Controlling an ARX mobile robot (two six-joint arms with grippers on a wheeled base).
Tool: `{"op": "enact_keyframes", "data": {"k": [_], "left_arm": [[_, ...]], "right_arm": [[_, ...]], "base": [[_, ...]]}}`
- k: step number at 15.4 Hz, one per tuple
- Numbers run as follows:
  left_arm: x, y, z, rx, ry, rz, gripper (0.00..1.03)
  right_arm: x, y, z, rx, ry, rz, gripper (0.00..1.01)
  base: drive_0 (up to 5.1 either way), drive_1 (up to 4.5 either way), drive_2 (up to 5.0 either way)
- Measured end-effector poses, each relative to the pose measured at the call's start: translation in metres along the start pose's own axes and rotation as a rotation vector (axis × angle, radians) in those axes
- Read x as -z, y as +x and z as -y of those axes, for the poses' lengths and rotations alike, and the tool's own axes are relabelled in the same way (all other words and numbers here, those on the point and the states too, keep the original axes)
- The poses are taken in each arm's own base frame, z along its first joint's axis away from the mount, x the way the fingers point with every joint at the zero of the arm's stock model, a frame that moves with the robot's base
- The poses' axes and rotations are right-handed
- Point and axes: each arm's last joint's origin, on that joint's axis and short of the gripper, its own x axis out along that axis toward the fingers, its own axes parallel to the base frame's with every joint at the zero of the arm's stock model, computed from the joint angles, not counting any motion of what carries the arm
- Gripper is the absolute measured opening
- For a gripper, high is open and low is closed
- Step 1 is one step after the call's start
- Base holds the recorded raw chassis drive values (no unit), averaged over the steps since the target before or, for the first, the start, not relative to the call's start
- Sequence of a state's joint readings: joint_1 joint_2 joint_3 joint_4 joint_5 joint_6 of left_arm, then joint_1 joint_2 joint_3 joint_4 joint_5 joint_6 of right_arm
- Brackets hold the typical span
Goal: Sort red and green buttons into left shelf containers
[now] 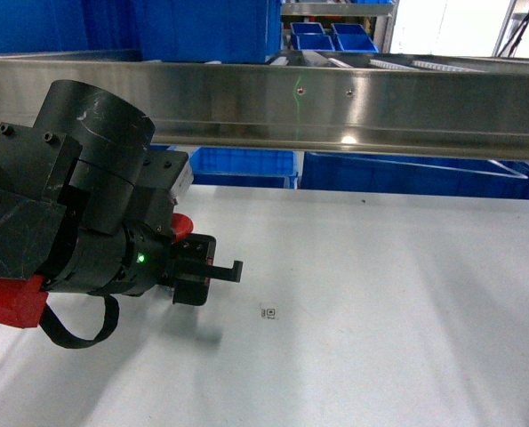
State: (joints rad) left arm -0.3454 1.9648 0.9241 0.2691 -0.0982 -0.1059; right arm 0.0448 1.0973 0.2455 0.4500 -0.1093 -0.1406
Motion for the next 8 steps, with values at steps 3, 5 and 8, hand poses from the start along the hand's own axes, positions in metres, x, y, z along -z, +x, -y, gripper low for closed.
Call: {"op": "enact_keyframes", "data": {"k": [3, 5, 8], "left_arm": [[0.000, 0.000, 0.000, -0.002, 0.000, 0.000, 0.44], [0.000, 0.000, 0.002, 0.002, 0.002, 0.001, 0.44], [-0.019, -0.022, 0.002, 0.040, -0.007, 0.095, 0.44]], "right_arm": [[0.000, 0.000, 0.000, 0.000, 0.000, 0.000, 0.27], [0.000, 0.000, 0.000, 0.000, 0.000, 0.000, 0.27], [0.000, 0.000, 0.000, 0.000, 0.000, 0.000, 0.27]], "base": [[0.0, 0.00, 0.0], [0.0, 0.00, 0.0], [0.0, 0.00, 0.0]]}}
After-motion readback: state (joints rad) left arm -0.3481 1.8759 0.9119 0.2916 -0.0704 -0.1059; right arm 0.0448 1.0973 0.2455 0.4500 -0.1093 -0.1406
